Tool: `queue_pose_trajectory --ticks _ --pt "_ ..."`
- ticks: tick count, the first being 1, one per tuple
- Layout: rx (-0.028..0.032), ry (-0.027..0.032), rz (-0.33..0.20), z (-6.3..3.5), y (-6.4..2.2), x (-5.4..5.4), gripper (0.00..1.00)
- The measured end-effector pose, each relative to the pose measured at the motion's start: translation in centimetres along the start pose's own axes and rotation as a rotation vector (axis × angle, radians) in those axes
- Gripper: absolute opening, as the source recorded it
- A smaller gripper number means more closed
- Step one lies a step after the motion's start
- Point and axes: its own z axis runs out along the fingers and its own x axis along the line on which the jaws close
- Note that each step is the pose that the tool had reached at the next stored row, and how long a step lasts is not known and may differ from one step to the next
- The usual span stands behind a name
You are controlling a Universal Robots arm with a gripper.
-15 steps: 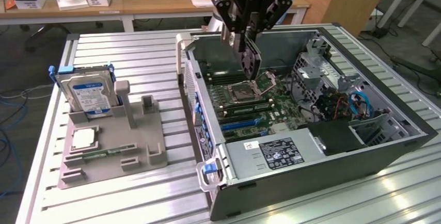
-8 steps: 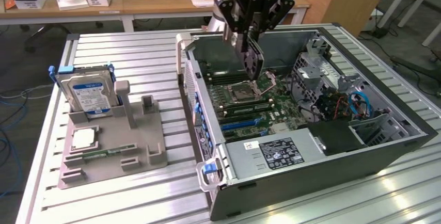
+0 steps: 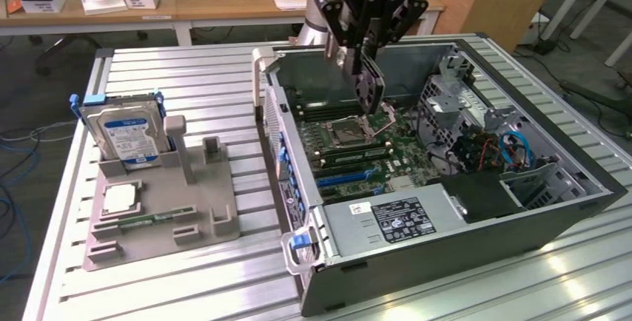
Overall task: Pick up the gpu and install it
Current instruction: 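Pick up the gpu and move the gpu toward the slot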
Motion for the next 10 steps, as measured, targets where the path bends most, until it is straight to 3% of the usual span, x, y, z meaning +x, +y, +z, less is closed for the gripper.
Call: queue_pose_trajectory --ticks 10 --pt "-0.0001 0.0 0.0 0.07 -0.01 -0.71 0.26"
